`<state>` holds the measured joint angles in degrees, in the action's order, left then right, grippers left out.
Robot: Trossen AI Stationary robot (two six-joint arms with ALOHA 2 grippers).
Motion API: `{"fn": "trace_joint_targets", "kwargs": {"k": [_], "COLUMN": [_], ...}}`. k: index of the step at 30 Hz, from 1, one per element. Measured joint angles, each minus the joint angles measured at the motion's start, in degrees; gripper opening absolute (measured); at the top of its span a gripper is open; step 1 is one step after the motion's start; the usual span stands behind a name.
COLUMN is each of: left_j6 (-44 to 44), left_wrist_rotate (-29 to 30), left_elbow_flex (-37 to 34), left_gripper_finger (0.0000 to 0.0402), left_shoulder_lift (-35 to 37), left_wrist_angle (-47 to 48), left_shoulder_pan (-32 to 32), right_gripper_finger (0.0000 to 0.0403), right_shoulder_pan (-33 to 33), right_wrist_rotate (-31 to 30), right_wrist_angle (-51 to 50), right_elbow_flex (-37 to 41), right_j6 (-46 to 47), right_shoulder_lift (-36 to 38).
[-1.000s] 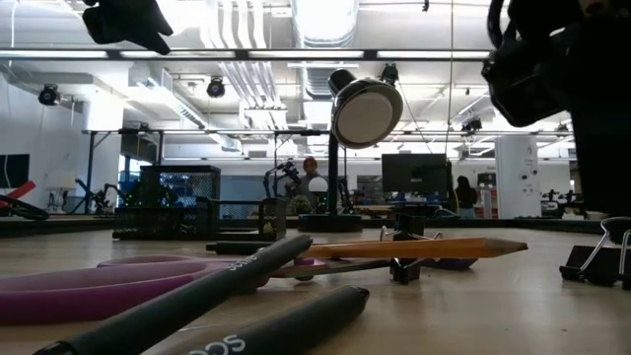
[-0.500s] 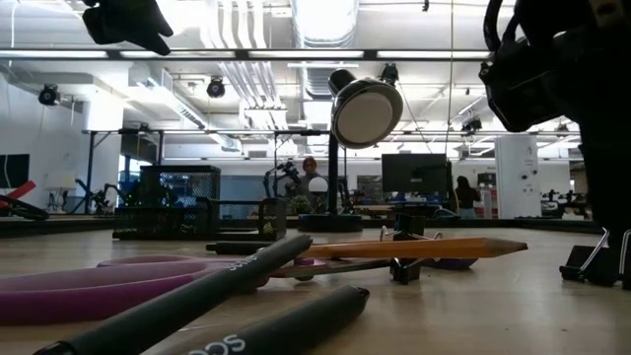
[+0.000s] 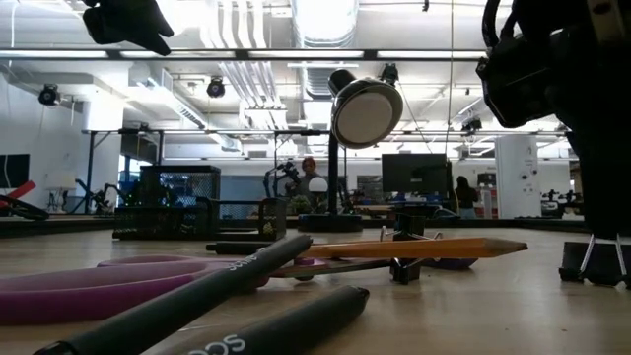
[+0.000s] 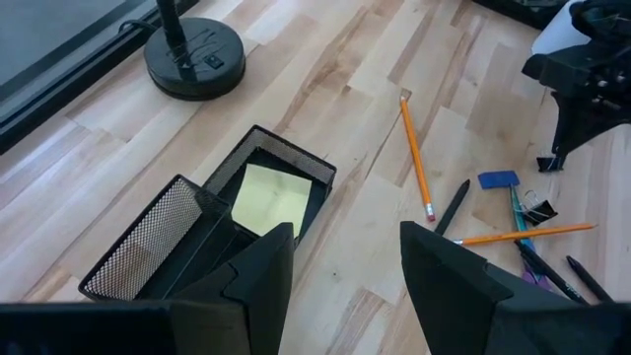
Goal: Pick and place office supplies into organizer
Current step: Put the right black binder clip into the black desk organizer
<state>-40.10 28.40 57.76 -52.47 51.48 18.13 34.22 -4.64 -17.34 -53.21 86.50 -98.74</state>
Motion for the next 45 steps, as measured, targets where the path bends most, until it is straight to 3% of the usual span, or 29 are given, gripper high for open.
{"fn": "trace_joint_targets", "kwargs": {"k": [9, 14, 19, 23, 29, 35, 40, 45], "left_j6": [0.0, 0.4, 0.6, 0.5, 0.4, -0.1, 0.0, 0.0], "left_wrist_rotate": [0.0, 0.1, 0.4, 0.4, 0.1, -1.9, -2.6, -2.6], "left_elbow_flex": [0.0, 0.0, 0.0, 0.0, 0.1, 0.1, 0.1, 0.1], "left_gripper_finger": [0.0169, 0.0169, 0.0169, 0.0169, 0.0169, 0.0169, 0.0169, 0.0169], "left_shoulder_lift": [0.0, 0.0, 0.0, 0.0, 0.9, 4.3, 7.3, 9.4], "left_wrist_angle": [0.0, 0.0, 0.0, 0.1, 3.6, 6.8, 6.7, 8.8], "left_shoulder_pan": [0.0, 0.0, 0.0, 0.0, 0.0, 0.0, 0.0, 0.0], "right_gripper_finger": [0.0008, 0.0008, 0.0008, 0.0008, 0.0008, 0.0008, 0.0008, 0.0008], "right_shoulder_pan": [-3.6, -11.0, -20.1, -25.5, -30.3, -32.8, -34.8, -35.8], "right_wrist_rotate": [-4.4, -6.3, -3.5, -0.6, 2.9, 2.6, 0.4, 4.5], "right_wrist_angle": [-0.3, -0.5, 0.1, 0.3, 0.9, 0.6, -5.9, -11.5], "right_elbow_flex": [-5.0, -9.9, -16.8, -24.7, -41.1, -59.7, -73.2, -81.5], "right_j6": [-8.0, -19.3, -34.8, -44.1, -50.9, -53.3, -55.7, -57.3], "right_shoulder_lift": [1.0, 1.3, -1.9, -7.4, -20.8, -34.4, -42.7, -49.1]}}
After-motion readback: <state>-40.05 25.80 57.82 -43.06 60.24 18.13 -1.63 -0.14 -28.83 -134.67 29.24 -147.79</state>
